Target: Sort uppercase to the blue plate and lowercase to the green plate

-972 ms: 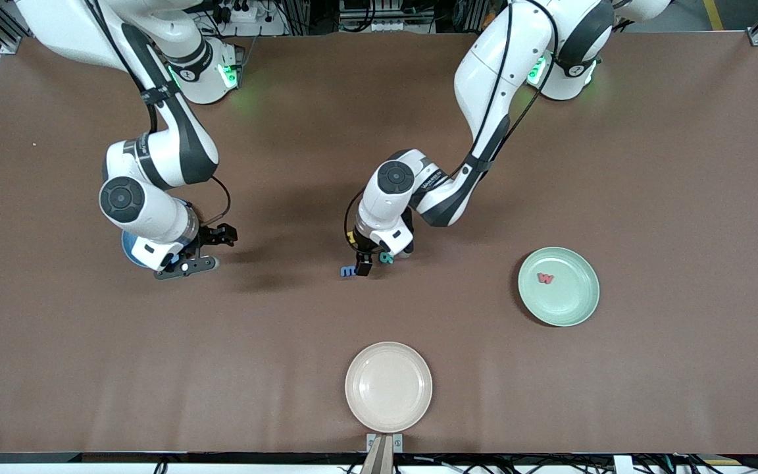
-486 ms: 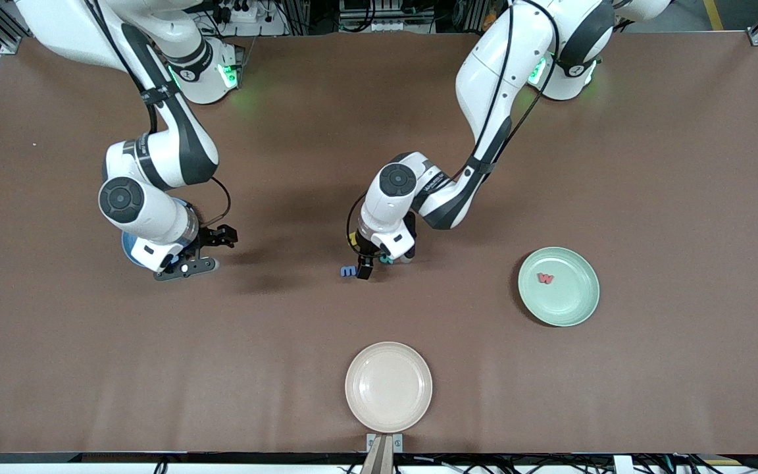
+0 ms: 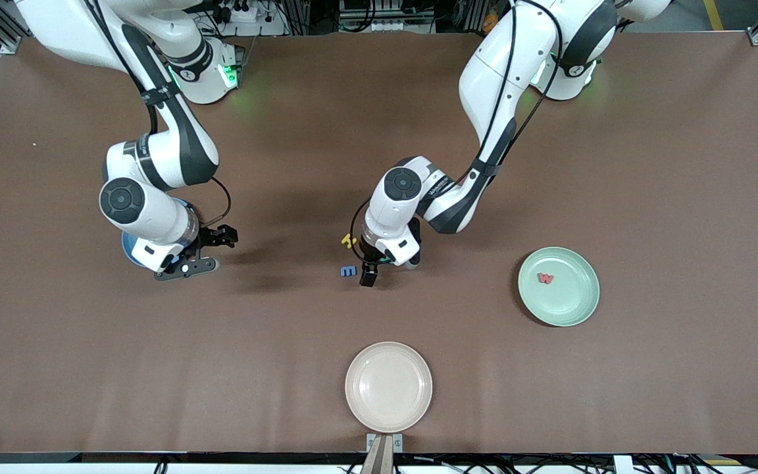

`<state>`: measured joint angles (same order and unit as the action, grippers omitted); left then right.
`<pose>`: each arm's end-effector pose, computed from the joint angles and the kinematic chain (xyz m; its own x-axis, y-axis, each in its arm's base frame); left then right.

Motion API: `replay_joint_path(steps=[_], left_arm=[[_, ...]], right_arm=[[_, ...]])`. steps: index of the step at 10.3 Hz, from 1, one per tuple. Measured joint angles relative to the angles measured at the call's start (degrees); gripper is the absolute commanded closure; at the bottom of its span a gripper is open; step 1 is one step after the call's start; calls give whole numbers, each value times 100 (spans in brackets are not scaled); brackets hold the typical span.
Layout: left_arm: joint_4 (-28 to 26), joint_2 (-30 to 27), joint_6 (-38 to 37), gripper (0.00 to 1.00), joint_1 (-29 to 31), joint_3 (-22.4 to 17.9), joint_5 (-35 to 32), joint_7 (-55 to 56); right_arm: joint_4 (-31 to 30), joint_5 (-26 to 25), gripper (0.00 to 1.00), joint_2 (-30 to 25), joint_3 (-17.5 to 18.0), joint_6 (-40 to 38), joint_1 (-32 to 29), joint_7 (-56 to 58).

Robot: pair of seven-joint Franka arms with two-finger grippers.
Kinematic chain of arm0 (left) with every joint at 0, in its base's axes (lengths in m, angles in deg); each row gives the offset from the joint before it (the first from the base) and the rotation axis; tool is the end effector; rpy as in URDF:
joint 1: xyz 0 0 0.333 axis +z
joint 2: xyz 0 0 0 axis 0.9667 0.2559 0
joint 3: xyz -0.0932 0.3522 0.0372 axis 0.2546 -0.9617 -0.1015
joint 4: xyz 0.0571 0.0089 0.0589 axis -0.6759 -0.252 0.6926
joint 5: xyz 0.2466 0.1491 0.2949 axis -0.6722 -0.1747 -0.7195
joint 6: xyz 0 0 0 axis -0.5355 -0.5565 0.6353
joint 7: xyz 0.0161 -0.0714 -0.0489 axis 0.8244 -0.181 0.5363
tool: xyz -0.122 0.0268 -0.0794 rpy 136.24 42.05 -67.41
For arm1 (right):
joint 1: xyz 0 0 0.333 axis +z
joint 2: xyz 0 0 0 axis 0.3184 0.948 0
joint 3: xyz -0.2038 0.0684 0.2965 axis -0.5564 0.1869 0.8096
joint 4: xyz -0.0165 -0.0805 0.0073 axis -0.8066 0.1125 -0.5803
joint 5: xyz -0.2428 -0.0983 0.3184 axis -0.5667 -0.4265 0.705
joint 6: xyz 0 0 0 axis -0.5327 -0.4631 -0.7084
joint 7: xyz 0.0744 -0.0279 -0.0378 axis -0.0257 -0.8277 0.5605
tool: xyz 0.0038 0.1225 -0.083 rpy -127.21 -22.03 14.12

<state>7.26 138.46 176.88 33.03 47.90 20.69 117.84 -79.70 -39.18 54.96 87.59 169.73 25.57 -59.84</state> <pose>0.5863 -0.5863 0.1546 0.0914 0.9615 -0.2593 0.9768 -0.0359 0.2111 0.5991 0.1379 0.2705 0.9731 0.2097 -0.0949 0.2091 -0.9777 -0.0170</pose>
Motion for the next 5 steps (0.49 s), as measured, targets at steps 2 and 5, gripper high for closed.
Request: replay_joint_path(steps=[2,5], left_arm=[[77,0,0,0,-1,-10,0,0],[115,18,10,0,-3,-10,0,0]], right_arm=[[0,0,3,7,0,0,0,0],[0,-1,0,13,0,0,0,1]])
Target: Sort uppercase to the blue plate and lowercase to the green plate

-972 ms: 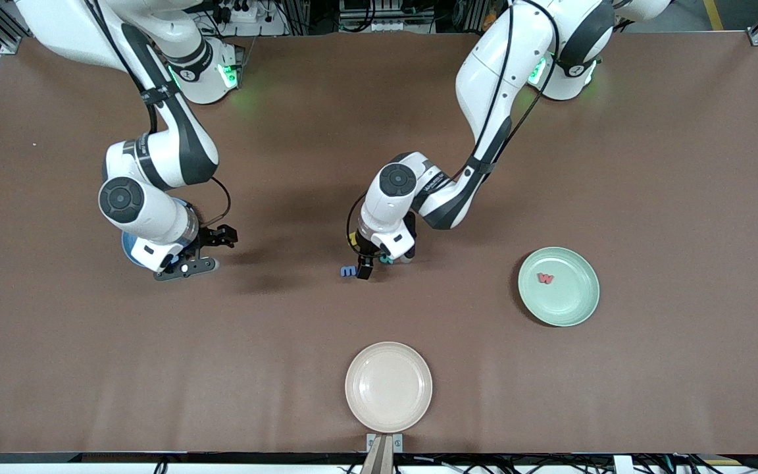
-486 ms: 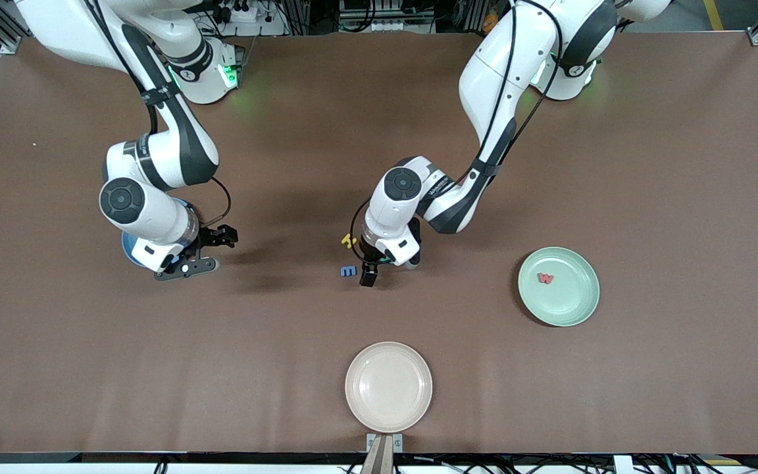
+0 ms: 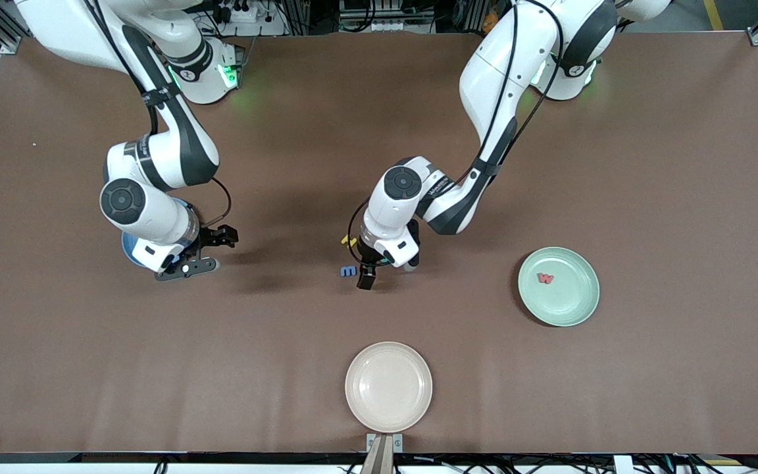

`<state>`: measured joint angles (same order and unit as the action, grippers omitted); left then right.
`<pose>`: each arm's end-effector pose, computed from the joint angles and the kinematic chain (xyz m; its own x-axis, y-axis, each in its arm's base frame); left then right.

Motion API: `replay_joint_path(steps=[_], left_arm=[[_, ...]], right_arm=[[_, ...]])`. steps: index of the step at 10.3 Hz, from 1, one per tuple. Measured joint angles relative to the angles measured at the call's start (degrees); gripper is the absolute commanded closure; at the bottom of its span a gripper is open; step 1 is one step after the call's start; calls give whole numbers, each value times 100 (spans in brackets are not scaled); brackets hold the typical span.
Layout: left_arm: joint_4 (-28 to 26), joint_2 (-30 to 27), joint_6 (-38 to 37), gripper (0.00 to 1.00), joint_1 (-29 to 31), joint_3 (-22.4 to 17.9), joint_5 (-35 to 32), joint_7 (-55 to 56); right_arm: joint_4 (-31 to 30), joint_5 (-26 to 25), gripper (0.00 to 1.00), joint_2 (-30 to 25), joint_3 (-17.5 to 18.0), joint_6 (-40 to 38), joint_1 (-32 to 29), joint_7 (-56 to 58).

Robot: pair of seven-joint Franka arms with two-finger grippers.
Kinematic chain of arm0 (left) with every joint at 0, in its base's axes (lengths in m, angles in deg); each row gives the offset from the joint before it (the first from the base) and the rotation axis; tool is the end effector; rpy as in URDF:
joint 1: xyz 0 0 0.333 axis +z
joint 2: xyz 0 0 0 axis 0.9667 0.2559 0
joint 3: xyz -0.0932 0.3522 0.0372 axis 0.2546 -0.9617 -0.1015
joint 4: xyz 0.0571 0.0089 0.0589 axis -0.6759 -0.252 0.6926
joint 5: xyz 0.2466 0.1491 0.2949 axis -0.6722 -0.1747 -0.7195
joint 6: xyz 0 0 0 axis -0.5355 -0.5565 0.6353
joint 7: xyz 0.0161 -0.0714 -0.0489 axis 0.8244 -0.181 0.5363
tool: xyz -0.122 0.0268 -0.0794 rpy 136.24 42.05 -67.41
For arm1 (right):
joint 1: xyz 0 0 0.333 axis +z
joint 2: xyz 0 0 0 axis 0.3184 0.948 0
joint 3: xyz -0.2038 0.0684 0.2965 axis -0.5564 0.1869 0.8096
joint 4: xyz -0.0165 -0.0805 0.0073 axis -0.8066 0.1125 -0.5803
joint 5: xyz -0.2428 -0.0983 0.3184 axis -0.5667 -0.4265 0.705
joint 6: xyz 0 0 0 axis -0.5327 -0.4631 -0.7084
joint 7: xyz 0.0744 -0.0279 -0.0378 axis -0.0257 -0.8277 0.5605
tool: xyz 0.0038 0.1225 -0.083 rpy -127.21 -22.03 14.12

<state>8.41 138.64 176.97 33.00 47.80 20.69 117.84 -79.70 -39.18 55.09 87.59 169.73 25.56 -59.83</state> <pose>0.5914 -0.5897 0.1619 0.0935 0.9585 -0.2694 0.9738 -0.0317 0.2252 0.5990 0.1378 0.2691 0.9729 0.2097 -0.0972 0.2090 -0.9778 -0.0173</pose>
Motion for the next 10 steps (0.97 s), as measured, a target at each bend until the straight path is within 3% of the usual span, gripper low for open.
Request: replay_joint_path(steps=[4,10], left_arm=[[219,167,32,0,38,-5,376,61],[588,486,66,0,58,58,388,95]], right_arm=[[0,-1,0,11,0,31,0,0],[0,-1,0,16,0,38,0,1]])
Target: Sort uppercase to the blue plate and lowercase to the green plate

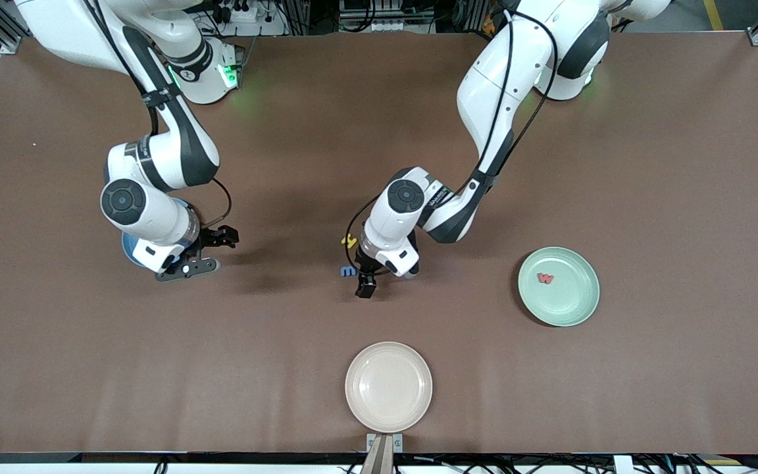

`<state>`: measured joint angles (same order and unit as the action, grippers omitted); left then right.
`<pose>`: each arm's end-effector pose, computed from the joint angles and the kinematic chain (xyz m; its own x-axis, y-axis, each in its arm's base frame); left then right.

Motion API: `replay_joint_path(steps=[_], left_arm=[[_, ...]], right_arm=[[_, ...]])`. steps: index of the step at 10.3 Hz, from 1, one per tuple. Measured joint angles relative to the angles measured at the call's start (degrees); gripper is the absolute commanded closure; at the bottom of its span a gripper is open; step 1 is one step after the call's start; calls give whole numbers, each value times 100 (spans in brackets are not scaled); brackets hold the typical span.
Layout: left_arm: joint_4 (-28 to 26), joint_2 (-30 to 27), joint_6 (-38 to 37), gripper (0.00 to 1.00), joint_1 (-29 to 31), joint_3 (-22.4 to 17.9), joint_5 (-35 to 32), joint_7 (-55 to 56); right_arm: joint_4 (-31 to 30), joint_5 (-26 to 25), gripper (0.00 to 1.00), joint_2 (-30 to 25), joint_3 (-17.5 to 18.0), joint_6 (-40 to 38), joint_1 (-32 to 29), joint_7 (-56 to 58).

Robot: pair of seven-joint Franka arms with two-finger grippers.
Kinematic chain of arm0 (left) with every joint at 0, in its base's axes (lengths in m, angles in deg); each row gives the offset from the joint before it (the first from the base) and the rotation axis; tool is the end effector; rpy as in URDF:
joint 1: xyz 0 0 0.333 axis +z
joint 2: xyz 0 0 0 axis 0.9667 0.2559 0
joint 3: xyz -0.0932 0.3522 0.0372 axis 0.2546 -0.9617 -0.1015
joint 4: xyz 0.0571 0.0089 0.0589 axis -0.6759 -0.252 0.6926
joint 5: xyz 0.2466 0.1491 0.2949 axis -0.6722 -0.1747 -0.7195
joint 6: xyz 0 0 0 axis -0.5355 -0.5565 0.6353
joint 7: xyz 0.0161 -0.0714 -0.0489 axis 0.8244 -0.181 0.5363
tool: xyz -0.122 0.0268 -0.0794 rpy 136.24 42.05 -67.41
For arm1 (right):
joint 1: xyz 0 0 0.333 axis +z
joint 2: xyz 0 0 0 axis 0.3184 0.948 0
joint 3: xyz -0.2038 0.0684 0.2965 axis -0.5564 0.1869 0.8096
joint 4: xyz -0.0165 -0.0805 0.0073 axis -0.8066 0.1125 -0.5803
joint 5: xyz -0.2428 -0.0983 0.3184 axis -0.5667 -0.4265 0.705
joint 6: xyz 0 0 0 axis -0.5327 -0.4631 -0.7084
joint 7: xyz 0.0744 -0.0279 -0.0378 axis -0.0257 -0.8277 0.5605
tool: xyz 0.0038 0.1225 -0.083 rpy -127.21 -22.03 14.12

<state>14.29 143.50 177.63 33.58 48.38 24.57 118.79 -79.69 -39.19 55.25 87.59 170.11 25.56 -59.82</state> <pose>0.6083 -0.5982 0.1427 0.0164 0.9423 -0.3344 0.9791 0.0526 0.1963 0.5999 0.1380 0.2679 0.9733 0.2100 -0.0931 0.2093 -0.9777 -0.0176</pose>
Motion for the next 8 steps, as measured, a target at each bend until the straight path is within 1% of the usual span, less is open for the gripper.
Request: replay_joint_path(steps=[6,8], left_arm=[[158,133,1,0,-84,122,3,-54],[204,193,3,0,-50,118,169,-66]], right_arm=[[0,0,0,5,0,1,0,1],[0,0,0,5,0,4,0,1]])
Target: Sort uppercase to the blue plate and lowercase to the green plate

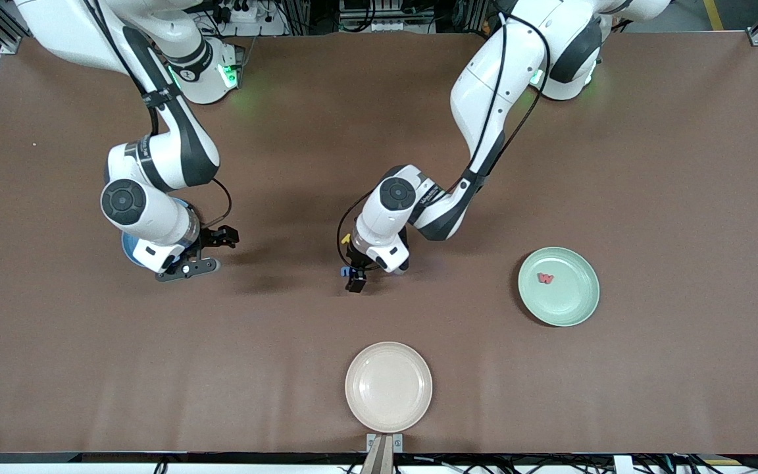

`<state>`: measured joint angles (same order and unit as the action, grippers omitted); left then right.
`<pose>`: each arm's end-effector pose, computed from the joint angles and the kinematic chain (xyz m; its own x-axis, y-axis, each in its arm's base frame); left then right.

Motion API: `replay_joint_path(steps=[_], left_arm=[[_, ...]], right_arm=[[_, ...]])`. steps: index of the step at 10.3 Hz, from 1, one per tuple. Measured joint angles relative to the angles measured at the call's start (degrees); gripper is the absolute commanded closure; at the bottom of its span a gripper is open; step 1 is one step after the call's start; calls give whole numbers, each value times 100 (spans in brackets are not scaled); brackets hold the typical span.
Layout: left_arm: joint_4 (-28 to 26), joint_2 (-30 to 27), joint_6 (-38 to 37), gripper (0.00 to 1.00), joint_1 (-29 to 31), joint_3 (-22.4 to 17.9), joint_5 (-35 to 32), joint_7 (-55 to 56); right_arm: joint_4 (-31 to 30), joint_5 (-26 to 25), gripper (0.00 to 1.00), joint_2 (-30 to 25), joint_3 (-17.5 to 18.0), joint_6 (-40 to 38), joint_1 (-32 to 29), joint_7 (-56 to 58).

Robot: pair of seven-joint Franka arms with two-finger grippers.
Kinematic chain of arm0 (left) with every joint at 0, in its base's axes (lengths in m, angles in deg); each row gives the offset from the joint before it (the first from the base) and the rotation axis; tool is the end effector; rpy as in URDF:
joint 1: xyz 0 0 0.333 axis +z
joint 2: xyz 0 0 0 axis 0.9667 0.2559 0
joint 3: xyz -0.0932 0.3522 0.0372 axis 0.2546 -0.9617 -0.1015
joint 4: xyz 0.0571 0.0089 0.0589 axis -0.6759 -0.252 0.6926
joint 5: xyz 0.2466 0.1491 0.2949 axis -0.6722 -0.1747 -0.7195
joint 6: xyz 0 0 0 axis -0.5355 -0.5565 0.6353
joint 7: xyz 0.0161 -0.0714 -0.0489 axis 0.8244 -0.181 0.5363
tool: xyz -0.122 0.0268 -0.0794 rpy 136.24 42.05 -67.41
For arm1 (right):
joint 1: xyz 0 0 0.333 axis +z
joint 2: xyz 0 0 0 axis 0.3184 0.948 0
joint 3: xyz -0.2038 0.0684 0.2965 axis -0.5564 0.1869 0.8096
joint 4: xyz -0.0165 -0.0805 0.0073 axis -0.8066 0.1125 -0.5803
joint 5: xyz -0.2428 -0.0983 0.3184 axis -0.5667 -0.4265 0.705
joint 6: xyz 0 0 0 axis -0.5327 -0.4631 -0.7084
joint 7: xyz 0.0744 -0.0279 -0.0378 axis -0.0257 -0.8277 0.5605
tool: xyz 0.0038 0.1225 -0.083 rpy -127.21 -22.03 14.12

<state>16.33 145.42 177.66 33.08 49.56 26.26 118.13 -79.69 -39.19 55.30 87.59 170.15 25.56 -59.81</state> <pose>0.5985 -0.6143 0.1326 0.0153 0.9321 -0.3618 0.9839 0.0505 0.1716 0.5999 0.1380 0.2674 0.9732 0.2101 -0.0933 0.2094 -0.9777 -0.0177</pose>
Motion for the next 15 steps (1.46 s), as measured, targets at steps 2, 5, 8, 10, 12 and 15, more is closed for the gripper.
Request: replay_joint_path(steps=[2,5,8,10,12,15], left_arm=[[17,11,0,0,4,0,33,0],[23,21,0,0,4,88,34,-97],[23,63,0,0,-3,242,211,-122],[24,70,-1,0,92,243,472,-131],[25,70,-11,0,373,255,551,-131],[24,84,-18,0,470,282,552,-220]], right_arm=[[0,0,0,6,0,7,0,0],[0,0,0,37,0,63,-1,1],[0,0,0,43,0,73,-1,1],[0,0,0,46,-1,73,-1,1],[0,0,0,50,-1,74,-2,1],[0,0,0,52,-3,74,-2,1]])
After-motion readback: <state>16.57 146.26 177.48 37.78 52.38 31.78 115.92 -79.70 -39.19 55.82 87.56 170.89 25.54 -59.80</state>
